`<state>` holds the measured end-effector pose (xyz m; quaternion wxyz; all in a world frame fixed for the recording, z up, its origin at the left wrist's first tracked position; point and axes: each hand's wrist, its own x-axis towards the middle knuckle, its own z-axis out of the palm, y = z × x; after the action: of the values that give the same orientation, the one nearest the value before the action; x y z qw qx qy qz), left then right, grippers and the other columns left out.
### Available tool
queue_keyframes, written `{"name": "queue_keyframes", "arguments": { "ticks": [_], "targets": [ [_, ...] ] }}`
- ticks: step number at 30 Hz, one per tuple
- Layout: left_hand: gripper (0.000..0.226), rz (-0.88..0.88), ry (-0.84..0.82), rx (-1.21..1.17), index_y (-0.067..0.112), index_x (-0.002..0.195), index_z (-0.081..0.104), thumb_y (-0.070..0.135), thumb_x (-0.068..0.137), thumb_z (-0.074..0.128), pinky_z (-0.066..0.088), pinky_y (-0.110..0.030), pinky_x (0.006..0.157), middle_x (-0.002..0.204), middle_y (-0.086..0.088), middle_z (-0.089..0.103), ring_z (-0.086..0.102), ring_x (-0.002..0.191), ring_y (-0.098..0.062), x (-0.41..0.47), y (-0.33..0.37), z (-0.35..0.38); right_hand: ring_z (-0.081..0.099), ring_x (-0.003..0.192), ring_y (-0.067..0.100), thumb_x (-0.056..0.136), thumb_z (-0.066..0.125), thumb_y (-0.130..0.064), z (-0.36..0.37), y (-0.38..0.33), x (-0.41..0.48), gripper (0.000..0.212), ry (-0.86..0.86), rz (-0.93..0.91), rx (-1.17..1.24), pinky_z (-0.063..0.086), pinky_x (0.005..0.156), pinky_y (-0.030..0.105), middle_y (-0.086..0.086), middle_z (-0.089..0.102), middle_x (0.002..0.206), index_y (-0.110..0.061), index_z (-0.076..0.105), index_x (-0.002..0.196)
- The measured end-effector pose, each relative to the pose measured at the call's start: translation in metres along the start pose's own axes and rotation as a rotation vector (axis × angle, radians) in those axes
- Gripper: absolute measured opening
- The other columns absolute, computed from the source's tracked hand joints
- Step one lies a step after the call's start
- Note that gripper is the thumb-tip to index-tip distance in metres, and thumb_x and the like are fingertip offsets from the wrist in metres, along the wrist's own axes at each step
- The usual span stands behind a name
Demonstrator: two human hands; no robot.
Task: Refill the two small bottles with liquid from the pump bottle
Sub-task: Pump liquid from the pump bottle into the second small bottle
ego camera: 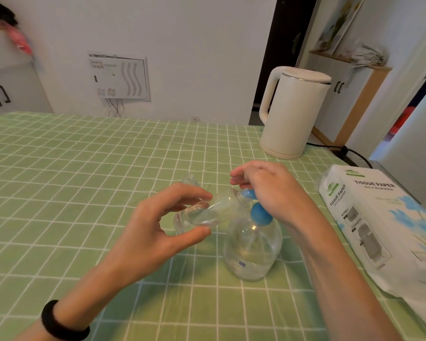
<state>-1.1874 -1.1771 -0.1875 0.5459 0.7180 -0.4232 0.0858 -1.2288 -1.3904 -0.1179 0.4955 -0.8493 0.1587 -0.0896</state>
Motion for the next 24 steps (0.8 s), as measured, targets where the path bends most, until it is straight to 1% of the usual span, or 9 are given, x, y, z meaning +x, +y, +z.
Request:
{"name": "queue_keyframes", "arguments": {
  "ticks": [5, 9, 13, 15, 17, 19, 21, 22, 24],
  "targets": [
    [0.043, 0.006, -0.008, 0.023, 0.029, 0.124, 0.070, 0.034, 0.082, 0.081, 0.059, -0.042, 0.097, 0.121, 0.012, 0.073, 0.072, 0.115, -0.016, 0.0002, -0.0007, 0.0003, 0.067, 0.103, 0.006, 0.097, 0.047, -0.019, 0.0019, 0.0017, -0.0009, 0.030, -0.054, 0.089, 0.026, 0.049, 0.097, 0.030, -0.012, 0.076, 0.098, -0.029, 0.075, 0.094],
    [0.043, 0.017, -0.013, 0.023, 0.033, 0.124, 0.069, 0.035, 0.083, 0.081, 0.058, -0.037, 0.098, 0.122, 0.013, 0.073, 0.072, 0.115, -0.014, -0.0005, 0.0002, -0.0002, 0.066, 0.104, 0.008, 0.098, 0.045, -0.023, 0.0013, 0.0030, -0.0021, 0.031, -0.040, 0.058, -0.009, 0.050, 0.099, 0.033, -0.012, 0.074, 0.104, -0.030, 0.075, 0.101],
    [0.043, 0.023, 0.001, 0.009, 0.033, 0.123, 0.069, 0.035, 0.082, 0.081, 0.059, -0.034, 0.098, 0.123, 0.013, 0.074, 0.073, 0.114, -0.014, 0.0000, 0.0012, -0.0006, 0.067, 0.099, 0.014, 0.098, 0.045, -0.025, -0.0003, 0.0011, -0.0037, 0.031, 0.017, -0.019, -0.051, 0.050, 0.081, 0.024, -0.005, 0.077, 0.098, -0.032, 0.075, 0.101],
    [0.043, 0.023, 0.000, 0.013, 0.029, 0.124, 0.070, 0.035, 0.082, 0.081, 0.059, -0.034, 0.098, 0.123, 0.013, 0.074, 0.073, 0.114, -0.015, 0.0003, 0.0008, -0.0008, 0.066, 0.100, 0.014, 0.097, 0.046, -0.025, -0.0010, 0.0013, -0.0030, 0.030, 0.022, -0.024, -0.051, 0.050, 0.077, 0.023, -0.003, 0.078, 0.099, -0.033, 0.075, 0.098],
    [0.045, 0.017, -0.002, 0.013, 0.026, 0.124, 0.069, 0.035, 0.082, 0.081, 0.059, -0.035, 0.098, 0.122, 0.013, 0.074, 0.073, 0.114, -0.014, 0.0004, 0.0007, -0.0009, 0.067, 0.099, 0.014, 0.095, 0.047, -0.025, -0.0003, 0.0016, -0.0014, 0.029, 0.014, -0.002, -0.042, 0.051, 0.080, 0.025, -0.005, 0.078, 0.097, -0.034, 0.074, 0.093],
    [0.045, 0.013, -0.004, 0.011, 0.025, 0.124, 0.069, 0.035, 0.082, 0.081, 0.058, -0.035, 0.098, 0.121, 0.013, 0.073, 0.072, 0.114, -0.013, 0.0007, 0.0003, -0.0003, 0.068, 0.101, 0.012, 0.096, 0.048, -0.024, 0.0012, 0.0021, -0.0005, 0.026, -0.004, 0.039, -0.027, 0.050, 0.091, 0.031, -0.008, 0.077, 0.098, -0.031, 0.073, 0.091],
    [0.044, 0.001, -0.009, 0.009, 0.025, 0.123, 0.070, 0.034, 0.081, 0.080, 0.058, -0.037, 0.098, 0.121, 0.013, 0.073, 0.072, 0.114, -0.014, 0.0001, 0.0005, 0.0009, 0.069, 0.104, 0.021, 0.094, 0.050, -0.023, 0.0029, 0.0036, -0.0010, 0.025, -0.023, 0.074, -0.031, 0.050, 0.099, 0.037, 0.003, 0.077, 0.103, -0.020, 0.075, 0.095],
    [0.044, -0.003, -0.010, 0.008, 0.024, 0.123, 0.070, 0.034, 0.081, 0.081, 0.058, -0.038, 0.098, 0.121, 0.012, 0.074, 0.072, 0.114, -0.015, -0.0004, 0.0006, 0.0015, 0.068, 0.105, 0.029, 0.093, 0.050, -0.023, 0.0029, 0.0039, -0.0017, 0.028, -0.027, 0.077, -0.035, 0.050, 0.101, 0.042, 0.011, 0.076, 0.107, -0.011, 0.074, 0.100],
    [0.044, -0.005, -0.007, 0.009, 0.024, 0.123, 0.071, 0.034, 0.081, 0.081, 0.058, -0.038, 0.098, 0.121, 0.012, 0.074, 0.073, 0.114, -0.015, -0.0010, 0.0012, 0.0020, 0.061, 0.112, 0.041, 0.092, 0.048, -0.022, 0.0020, 0.0037, -0.0036, 0.037, -0.015, 0.058, -0.042, 0.049, 0.100, 0.053, 0.022, 0.069, 0.116, 0.002, 0.067, 0.111]
  ]
}}
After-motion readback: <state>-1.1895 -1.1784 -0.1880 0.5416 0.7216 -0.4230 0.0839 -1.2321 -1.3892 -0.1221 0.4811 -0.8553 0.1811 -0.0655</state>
